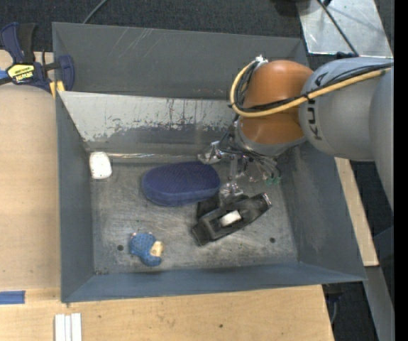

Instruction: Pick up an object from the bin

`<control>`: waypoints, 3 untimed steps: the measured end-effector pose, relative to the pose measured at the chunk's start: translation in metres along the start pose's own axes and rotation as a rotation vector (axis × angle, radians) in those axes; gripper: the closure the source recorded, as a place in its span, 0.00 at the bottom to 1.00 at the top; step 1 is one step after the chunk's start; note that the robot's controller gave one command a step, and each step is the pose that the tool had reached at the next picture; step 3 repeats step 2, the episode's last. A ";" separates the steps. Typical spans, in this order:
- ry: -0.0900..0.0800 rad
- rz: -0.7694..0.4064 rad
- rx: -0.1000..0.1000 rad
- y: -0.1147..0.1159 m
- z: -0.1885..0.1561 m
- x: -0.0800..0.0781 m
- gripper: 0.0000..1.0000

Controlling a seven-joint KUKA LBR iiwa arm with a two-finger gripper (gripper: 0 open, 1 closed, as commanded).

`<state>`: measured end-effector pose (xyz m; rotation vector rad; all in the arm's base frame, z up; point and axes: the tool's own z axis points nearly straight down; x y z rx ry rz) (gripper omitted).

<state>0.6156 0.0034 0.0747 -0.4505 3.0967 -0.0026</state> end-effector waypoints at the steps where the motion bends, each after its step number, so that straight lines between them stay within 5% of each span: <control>1: -0.005 0.002 0.000 -0.001 -0.003 -0.002 1.00; 2: 0.000 -0.201 -0.001 0.009 -0.143 0.007 1.00; 3: 0.000 -0.201 -0.001 0.009 -0.143 0.007 1.00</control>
Offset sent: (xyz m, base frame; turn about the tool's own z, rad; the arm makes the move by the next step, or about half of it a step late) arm 0.0000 0.0000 0.0000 0.0000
